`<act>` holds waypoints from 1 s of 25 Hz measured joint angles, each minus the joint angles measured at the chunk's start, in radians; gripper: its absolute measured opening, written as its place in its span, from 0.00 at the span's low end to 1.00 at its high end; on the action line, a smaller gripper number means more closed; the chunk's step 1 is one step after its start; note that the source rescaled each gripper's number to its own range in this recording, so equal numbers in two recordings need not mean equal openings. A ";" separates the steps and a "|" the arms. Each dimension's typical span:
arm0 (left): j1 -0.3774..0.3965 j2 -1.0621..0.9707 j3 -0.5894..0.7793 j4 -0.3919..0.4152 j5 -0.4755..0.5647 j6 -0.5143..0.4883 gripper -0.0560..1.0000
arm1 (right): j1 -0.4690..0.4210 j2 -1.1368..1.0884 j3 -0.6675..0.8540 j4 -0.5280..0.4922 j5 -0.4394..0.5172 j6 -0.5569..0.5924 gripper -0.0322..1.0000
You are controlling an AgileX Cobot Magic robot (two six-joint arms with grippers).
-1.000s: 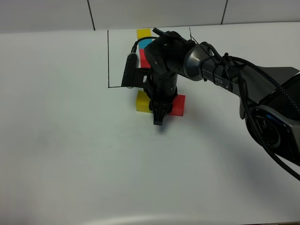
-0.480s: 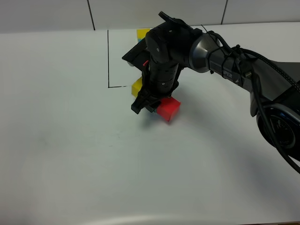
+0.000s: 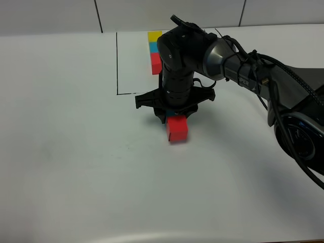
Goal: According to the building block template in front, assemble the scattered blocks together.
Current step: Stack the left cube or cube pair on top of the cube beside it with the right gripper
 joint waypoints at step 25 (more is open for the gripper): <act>0.000 0.000 0.000 0.000 0.000 0.000 0.85 | 0.010 0.044 0.000 -0.053 0.037 -0.014 0.94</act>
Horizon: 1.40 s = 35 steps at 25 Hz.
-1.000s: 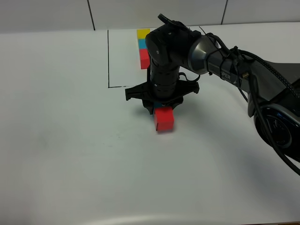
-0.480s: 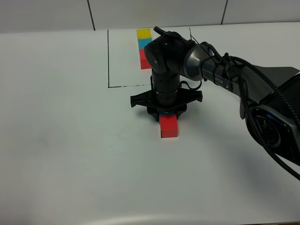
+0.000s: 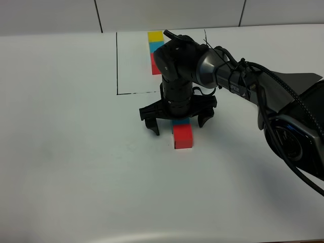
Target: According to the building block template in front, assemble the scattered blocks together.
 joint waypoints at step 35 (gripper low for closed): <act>0.000 0.000 0.000 0.000 0.000 0.000 0.85 | -0.552 -0.754 0.477 0.110 -0.253 -0.382 0.81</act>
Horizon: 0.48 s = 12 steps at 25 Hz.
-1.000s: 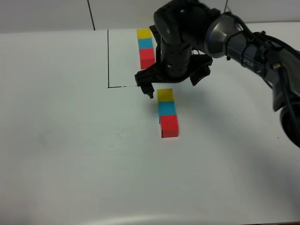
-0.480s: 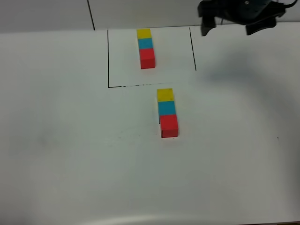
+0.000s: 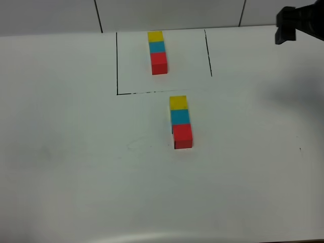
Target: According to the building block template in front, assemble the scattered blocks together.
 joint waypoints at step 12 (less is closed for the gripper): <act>0.000 0.000 0.000 0.000 0.000 0.000 0.85 | -0.034 -0.491 0.354 -0.109 -0.127 0.000 0.81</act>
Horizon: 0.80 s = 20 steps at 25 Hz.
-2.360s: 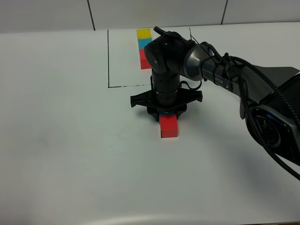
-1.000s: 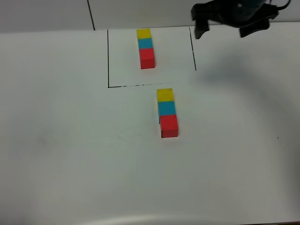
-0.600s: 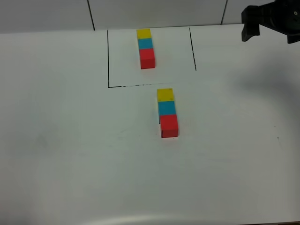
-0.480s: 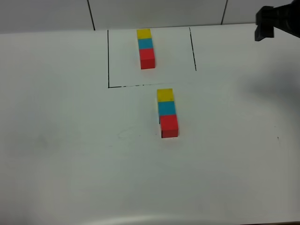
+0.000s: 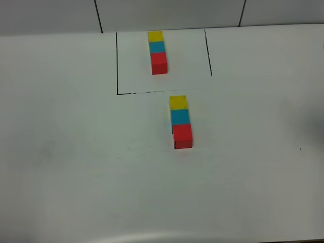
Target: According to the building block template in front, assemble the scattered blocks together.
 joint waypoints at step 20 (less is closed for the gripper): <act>0.000 0.000 0.000 0.000 0.000 0.000 0.85 | 0.036 -0.867 0.372 -0.033 0.256 -0.001 0.91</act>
